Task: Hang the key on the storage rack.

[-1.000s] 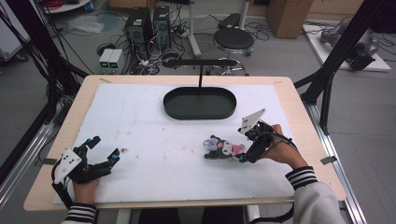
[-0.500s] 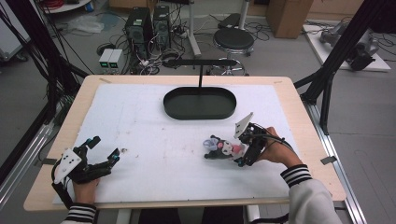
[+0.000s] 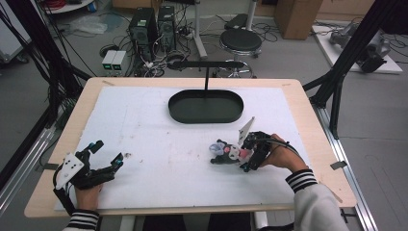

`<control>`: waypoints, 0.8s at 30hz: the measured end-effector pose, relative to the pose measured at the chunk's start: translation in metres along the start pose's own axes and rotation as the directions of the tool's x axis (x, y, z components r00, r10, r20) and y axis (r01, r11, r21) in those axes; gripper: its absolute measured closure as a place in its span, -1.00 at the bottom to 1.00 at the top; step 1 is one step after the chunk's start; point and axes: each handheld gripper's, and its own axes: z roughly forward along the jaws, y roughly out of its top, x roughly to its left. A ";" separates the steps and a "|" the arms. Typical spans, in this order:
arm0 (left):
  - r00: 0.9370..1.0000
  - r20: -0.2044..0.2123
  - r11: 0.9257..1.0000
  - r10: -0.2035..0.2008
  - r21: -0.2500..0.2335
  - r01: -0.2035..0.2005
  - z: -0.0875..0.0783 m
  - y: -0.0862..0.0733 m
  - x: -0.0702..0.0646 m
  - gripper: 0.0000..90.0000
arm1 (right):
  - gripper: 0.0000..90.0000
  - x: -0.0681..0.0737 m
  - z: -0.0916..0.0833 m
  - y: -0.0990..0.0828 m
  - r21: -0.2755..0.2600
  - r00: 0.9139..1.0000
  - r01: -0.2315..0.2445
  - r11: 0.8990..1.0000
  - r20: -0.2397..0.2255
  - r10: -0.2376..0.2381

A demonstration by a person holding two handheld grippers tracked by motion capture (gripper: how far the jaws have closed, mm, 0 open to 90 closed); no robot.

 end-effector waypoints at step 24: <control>1.000 -0.001 1.000 0.000 0.001 0.000 0.000 0.000 0.000 -0.71 | 0.19 0.000 -0.008 0.004 -0.028 0.998 -0.049 0.998 0.029 0.049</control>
